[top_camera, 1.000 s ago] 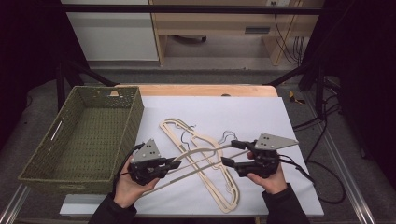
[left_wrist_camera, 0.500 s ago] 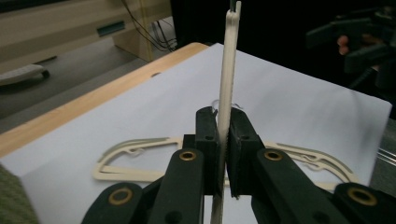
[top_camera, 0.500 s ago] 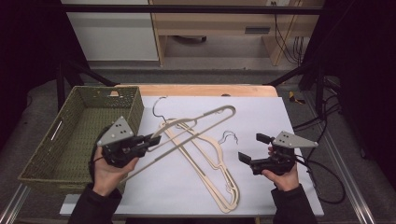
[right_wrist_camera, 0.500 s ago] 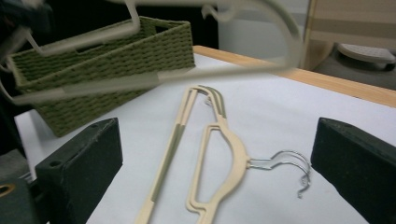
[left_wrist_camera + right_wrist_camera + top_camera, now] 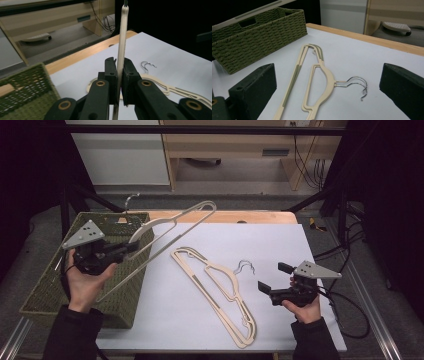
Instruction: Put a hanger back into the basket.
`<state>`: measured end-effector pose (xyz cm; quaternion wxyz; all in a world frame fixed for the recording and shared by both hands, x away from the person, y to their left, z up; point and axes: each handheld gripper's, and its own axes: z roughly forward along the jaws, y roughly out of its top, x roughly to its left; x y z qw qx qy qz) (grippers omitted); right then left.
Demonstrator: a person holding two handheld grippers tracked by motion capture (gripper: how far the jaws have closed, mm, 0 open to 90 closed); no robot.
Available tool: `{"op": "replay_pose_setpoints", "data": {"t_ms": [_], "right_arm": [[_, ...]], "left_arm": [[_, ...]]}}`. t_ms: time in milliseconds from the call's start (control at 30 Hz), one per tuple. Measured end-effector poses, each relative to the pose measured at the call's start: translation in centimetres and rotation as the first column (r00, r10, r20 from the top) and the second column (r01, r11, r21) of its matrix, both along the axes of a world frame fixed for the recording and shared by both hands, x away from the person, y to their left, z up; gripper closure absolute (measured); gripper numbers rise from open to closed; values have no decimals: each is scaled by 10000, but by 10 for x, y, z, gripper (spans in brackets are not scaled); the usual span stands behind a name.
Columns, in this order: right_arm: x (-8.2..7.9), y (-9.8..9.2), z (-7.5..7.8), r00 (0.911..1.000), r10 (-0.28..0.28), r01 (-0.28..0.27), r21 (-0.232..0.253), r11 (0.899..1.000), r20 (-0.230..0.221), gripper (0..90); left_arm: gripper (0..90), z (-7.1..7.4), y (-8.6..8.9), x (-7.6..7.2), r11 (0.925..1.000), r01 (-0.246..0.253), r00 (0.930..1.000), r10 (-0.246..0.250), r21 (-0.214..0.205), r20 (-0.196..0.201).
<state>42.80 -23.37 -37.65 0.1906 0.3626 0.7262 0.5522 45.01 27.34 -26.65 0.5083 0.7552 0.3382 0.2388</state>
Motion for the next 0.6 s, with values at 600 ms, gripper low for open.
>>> {"op": "replay_pose_setpoints", "data": {"t_ms": [600], "right_arm": [[2,-1,-2,10000,17,-17,-56,10000,-40,15]], "left_arm": [[841,-15,95,25,9764,-2144,9751,2125,248,630]]}}
